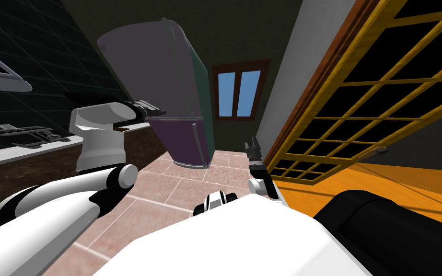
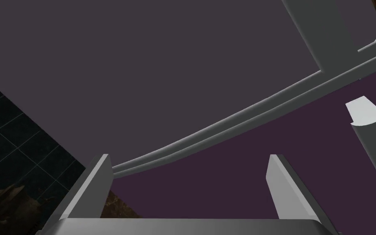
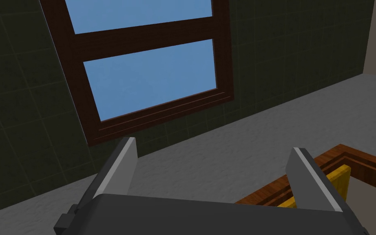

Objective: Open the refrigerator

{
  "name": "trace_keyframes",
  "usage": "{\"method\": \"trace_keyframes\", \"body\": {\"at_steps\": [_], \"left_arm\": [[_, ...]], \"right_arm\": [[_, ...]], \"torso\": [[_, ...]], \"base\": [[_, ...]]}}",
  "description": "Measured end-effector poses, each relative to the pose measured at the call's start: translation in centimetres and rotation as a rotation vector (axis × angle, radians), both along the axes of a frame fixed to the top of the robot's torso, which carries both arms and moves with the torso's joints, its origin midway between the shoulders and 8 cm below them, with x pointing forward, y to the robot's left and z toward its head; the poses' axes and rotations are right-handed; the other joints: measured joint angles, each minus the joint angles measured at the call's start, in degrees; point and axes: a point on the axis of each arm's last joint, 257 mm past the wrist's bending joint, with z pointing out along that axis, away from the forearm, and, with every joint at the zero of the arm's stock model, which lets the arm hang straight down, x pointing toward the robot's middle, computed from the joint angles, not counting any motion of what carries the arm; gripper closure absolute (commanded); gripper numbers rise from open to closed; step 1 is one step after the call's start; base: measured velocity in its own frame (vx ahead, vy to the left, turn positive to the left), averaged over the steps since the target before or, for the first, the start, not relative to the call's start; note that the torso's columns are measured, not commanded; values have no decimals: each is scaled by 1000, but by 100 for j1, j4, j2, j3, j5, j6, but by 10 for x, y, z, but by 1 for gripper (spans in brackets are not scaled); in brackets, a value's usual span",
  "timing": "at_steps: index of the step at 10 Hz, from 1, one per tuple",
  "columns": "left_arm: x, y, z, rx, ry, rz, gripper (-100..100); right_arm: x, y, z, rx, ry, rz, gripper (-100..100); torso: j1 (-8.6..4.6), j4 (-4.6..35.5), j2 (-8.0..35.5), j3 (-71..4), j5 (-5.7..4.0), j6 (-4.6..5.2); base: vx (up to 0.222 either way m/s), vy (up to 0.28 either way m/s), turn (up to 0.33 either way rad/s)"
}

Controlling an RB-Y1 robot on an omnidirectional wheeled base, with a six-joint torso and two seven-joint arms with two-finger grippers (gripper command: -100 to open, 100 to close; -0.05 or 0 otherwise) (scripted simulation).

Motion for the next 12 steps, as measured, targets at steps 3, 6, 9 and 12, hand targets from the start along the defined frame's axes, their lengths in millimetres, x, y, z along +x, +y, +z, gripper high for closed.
{"method": "trace_keyframes", "body": {"at_steps": [3, 6, 9, 12], "left_arm": [[8, -12, -24, -7, 7, -8, -100], [19, -18, -47, -14, 15, -14, -100], [28, -30, -73, -22, 23, -22, -100], [29, -30, -85, -20, 51, -25, 100]], "right_arm": [[0, 0, 0, 0, 0, 0, 0], [0, 0, 0, 0, 0, 0, 0], [0, 0, 0, 0, 0, 0, 0], [0, 0, 0, 0, 0, 0, 0]], "torso": [[5, 6, 19, 12, 2, -1], [-1, 5, 13, 9, 0, 0], [0, 0, -1, -1, 0, -1], [8, -3, -49, -41, -6, 19]], "base": [[163, -68, -84], [140, -54, -99], [145, -51, -64], [35, -23, 11]]}}
